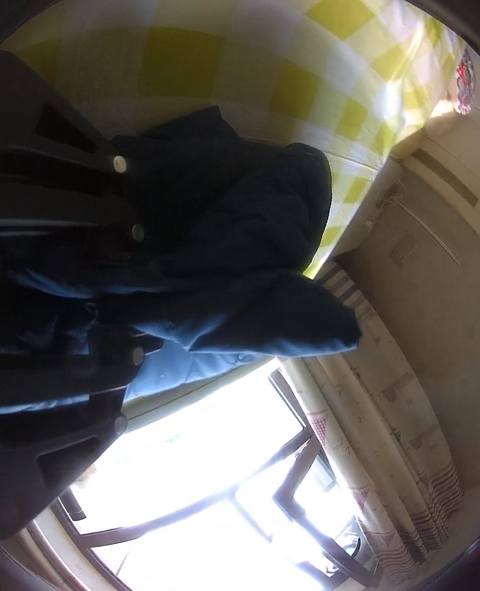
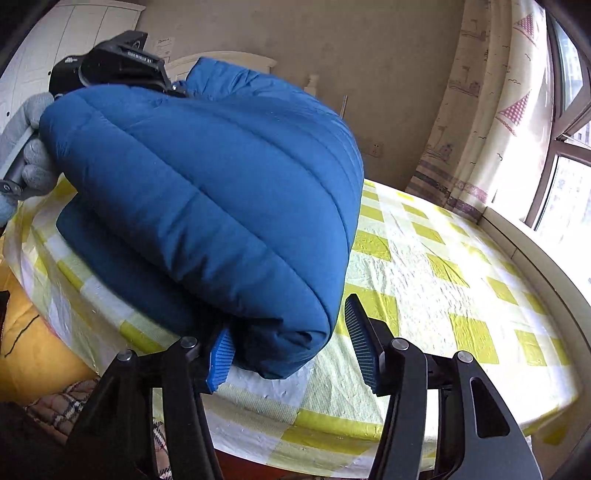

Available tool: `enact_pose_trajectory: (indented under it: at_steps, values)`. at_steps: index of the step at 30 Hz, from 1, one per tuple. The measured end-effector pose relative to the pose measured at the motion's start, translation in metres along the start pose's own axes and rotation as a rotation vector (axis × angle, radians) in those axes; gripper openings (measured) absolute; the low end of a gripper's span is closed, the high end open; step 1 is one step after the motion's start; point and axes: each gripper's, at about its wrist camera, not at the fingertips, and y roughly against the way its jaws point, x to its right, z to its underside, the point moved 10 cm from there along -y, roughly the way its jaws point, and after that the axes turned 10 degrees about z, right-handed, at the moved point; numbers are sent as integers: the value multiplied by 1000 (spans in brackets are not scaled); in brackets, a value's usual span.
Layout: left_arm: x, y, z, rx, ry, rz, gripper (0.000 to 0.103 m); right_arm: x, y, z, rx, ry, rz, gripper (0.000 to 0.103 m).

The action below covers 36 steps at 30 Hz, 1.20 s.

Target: Fold large clothes

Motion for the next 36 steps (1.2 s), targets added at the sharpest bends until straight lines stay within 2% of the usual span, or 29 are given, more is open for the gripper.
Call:
enact_pose_trajectory:
  at_steps: [1,2,3,5,7,9,12,15,19,21,22,23,24,25,26,28,29,31,34,36]
  values:
    - [-11,5,1,34,61,108,23,0,-1,0,-6,3,-6,52]
    - [-16,9,1,48,95,157,23,-1,-2,0,-9,8,-10,52]
    - [-14,9,0,50,76,134,23,-1,-2,0,-16,9,-19,52]
    - [-1,7,-1,29,-21,41,23,1,4,0,-37,7,-49,52]
    - [4,4,-4,5,-63,-11,24,5,20,-3,-9,4,-68,52]
    - [3,4,-2,-9,-82,-23,25,13,43,-12,61,-30,-68,52]
    - [-2,4,1,2,-84,-2,27,8,65,-37,116,-91,-143,52]
    - [-2,4,1,17,-67,12,27,-21,62,-73,144,-53,-185,52]
    - [0,5,2,11,-93,-18,27,-68,55,-119,194,-53,-222,53]
    - [1,4,0,7,-95,-23,28,-98,46,-128,197,4,-238,59]
    - [1,4,0,3,-97,-25,28,-119,35,-121,162,66,-252,60]
    - [1,6,-1,-2,-103,-38,34,-134,25,-111,153,137,-217,61]
    - [2,8,-4,-5,-116,-81,45,-143,20,-104,187,207,-172,61]
    - [5,10,-10,-1,-134,-140,51,-150,19,-97,220,261,-140,61]
    - [8,18,-18,16,-156,-206,59,-152,18,-93,236,283,-128,61]
    - [20,43,-36,90,-219,-303,65,-152,16,-93,229,269,-139,61]
    - [32,53,-45,124,-247,-317,67,-153,15,-94,226,271,-139,61]
    - [66,57,-57,151,-307,-294,69,-155,15,-94,235,291,-121,61]
    - [109,33,-67,144,-433,-316,75,-155,15,-94,236,288,-115,61]
    - [115,9,-77,114,-456,-356,76,-154,15,-95,235,292,-112,61]
